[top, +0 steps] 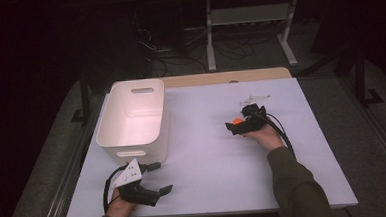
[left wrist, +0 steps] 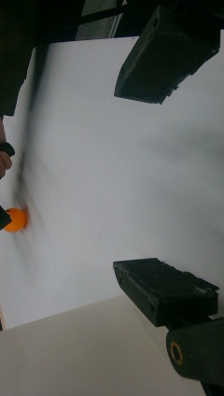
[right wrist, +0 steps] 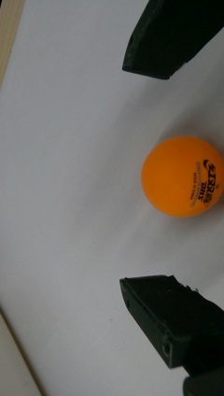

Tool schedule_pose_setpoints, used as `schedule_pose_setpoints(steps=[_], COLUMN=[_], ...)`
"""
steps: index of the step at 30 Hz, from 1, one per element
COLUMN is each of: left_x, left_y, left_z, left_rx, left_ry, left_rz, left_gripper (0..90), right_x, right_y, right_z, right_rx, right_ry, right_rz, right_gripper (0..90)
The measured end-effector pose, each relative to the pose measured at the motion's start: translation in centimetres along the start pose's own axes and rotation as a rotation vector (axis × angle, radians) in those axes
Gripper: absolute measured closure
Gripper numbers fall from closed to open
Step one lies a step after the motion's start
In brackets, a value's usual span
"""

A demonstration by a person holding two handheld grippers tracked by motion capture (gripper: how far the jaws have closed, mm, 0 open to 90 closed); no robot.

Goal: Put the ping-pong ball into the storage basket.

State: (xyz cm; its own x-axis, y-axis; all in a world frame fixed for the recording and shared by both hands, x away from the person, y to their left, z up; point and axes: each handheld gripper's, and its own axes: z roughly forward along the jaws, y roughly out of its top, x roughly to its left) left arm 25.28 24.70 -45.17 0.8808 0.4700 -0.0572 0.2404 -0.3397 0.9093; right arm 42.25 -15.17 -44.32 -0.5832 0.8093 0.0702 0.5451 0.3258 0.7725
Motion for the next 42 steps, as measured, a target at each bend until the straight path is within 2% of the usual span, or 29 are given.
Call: schedule_pose_setpoints(steps=[29,42], left_x=[0.0,0.0], left_y=[0.0,0.0], left_z=[0.0,0.0], left_rx=[0.003,0.005], left_ry=[0.004,0.003], left_rz=[0.0,0.0], left_gripper=[14.0,14.0], right_x=[0.1,-0.1], right_y=[-1.1,-1.3], right_z=[1.1,0.9], right_rx=[0.054,0.044], right_ry=[-0.003,-0.013], right_rz=[-0.011,-0.008], right_gripper=[0.0,13.3])
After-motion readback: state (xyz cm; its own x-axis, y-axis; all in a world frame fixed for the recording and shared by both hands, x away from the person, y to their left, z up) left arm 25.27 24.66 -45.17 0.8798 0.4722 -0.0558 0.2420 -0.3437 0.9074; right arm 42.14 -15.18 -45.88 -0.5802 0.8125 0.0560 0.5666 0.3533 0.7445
